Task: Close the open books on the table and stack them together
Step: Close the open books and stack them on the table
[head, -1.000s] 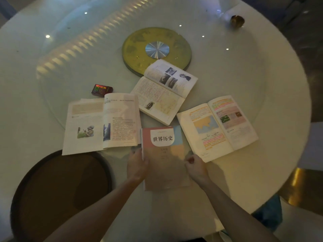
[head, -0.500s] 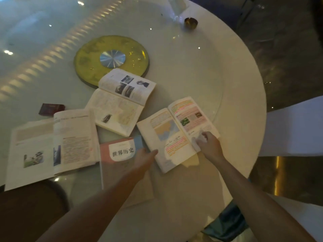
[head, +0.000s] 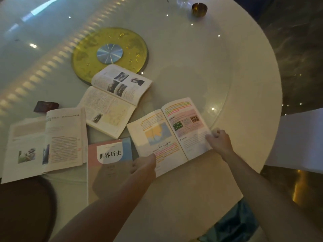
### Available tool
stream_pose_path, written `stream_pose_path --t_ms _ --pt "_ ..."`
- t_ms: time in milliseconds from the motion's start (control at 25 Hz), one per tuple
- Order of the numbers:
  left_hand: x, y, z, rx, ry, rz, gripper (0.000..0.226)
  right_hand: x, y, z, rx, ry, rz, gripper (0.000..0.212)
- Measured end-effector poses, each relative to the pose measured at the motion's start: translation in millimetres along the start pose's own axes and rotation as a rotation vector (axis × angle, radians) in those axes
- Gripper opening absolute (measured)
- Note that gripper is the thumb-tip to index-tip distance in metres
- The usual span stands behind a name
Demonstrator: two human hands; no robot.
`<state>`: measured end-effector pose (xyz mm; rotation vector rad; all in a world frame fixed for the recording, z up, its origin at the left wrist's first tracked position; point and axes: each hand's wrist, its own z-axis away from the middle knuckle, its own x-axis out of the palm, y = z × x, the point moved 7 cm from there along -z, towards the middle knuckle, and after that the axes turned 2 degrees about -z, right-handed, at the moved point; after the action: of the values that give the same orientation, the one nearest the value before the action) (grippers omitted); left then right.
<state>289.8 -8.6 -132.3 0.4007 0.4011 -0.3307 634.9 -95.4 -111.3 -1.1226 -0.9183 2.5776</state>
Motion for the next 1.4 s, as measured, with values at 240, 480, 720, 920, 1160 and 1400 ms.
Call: stream_pose_path --t_ms 240,480,720,920,1160,1400 --pt "2 -4 17 -0.085 -0.074 0.16 0.065 14 3 6 0.012 -0.241 -0.179 0.026" --pt "15 -29 20 -0.09 -0.228 0.255 0.041 25 -35 38 -0.059 -0.519 -0.277 0.03" --pt "3 -50 20 -0.1 -0.227 0.209 0.026 60 -96 91 -0.326 -0.735 -0.141 0.025" --pt "-13 -57 14 -0.108 -0.287 0.322 0.047 117 -93 126 -0.536 -0.776 0.32 0.028" --pt "-12 -43 15 0.108 -0.41 0.156 0.036 100 11 108 0.056 -0.295 -0.025 0.024" --pt "13 -31 36 0.148 -0.601 0.105 0.032 123 40 123 0.388 -0.444 -0.777 0.021"
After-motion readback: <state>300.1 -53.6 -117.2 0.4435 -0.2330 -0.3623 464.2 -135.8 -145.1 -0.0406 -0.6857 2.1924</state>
